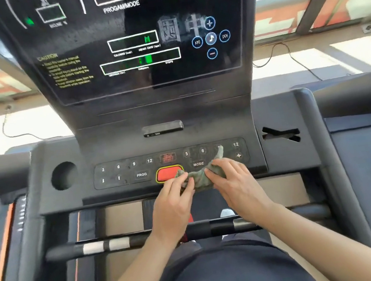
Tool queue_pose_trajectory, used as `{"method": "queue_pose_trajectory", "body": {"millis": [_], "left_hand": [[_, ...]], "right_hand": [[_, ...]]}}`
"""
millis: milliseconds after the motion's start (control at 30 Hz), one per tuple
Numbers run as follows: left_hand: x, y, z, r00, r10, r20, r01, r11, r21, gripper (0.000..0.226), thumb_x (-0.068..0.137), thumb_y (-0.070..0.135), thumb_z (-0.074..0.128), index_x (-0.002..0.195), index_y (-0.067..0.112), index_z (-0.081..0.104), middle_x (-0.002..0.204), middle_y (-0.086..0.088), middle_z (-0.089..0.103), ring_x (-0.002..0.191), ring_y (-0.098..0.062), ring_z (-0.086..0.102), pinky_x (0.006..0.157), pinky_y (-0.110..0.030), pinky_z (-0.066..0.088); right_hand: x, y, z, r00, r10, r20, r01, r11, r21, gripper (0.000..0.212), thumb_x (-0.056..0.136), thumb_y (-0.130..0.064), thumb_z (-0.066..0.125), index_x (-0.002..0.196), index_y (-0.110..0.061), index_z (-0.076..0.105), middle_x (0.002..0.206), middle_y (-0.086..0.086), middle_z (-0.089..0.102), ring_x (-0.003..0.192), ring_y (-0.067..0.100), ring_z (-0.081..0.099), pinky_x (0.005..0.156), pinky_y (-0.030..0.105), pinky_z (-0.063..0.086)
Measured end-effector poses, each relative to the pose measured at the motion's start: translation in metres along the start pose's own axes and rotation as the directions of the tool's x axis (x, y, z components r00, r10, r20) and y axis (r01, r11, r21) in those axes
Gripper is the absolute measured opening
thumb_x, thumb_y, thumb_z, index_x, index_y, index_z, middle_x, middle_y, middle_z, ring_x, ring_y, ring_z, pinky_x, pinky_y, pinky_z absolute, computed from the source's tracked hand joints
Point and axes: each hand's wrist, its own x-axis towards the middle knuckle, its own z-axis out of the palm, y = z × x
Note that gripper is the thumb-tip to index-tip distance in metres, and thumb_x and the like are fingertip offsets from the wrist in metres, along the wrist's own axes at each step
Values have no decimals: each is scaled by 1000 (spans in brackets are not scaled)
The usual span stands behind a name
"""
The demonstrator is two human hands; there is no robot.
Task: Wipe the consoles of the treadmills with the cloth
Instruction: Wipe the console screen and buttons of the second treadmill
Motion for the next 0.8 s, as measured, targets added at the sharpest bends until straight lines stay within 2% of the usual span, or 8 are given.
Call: {"method": "queue_pose_trajectory", "body": {"millis": [167, 267, 367, 467, 667, 800], "left_hand": [[-22, -35, -14, 992, -100, -75, 105, 992, 64, 20, 94, 7, 68, 113, 4, 75, 111, -15, 69, 101, -30, 63, 86, -36, 57], [-29, -53, -24, 973, -213, -94, 219, 974, 65, 22, 95, 10, 68, 115, 6, 75, 111, -12, 70, 101, -30, 64, 84, -36, 58], [-28, -65, -31, 941, -316, -122, 322, 946, 30, 21, 94, 14, 68, 113, 7, 76, 109, -10, 69, 100, -29, 63, 87, -36, 55], [-16, -64, -33, 918, -384, -100, 383, 923, -30, 25, 98, 17, 63, 117, 6, 74, 115, -8, 69, 106, -27, 60, 95, -30, 48], [2, -38, -19, 973, -232, 7, 232, 971, -51, 35, 99, 22, 59, 130, 9, 66, 129, -10, 63, 111, -29, 55, 92, -42, 49], [-6, -42, -22, 975, -223, -8, 223, 975, -25, 33, 98, 21, 59, 129, 12, 68, 124, -8, 65, 107, -29, 59, 86, -42, 52]], "right_hand": [[28, -21, 17, 995, -100, -9, 99, 995, -30, 50, 75, -4, 77, 123, -10, 66, 106, 7, 54, 93, 28, 47, 76, 37, 46], [43, -39, 31, 990, -139, -27, 140, 990, 22, 43, 76, 3, 74, 118, -6, 67, 104, 8, 57, 87, 29, 52, 79, 38, 52], [58, -57, 37, 996, -76, -53, 81, 992, 101, 38, 77, 7, 75, 112, -6, 70, 101, 7, 60, 80, 26, 54, 70, 36, 56], [67, -67, 36, 999, -34, -42, 39, 993, 107, 29, 76, 5, 76, 102, -7, 72, 96, 6, 59, 77, 24, 52, 65, 34, 54], [56, -46, 23, 994, 83, -68, -82, 997, 11, 20, 82, 3, 70, 100, -5, 73, 88, 8, 54, 75, 25, 47, 70, 36, 52], [55, -54, 21, 994, 89, -58, -88, 996, 20, 18, 83, 2, 66, 99, -4, 71, 88, 9, 53, 75, 26, 46, 71, 37, 51]]}}
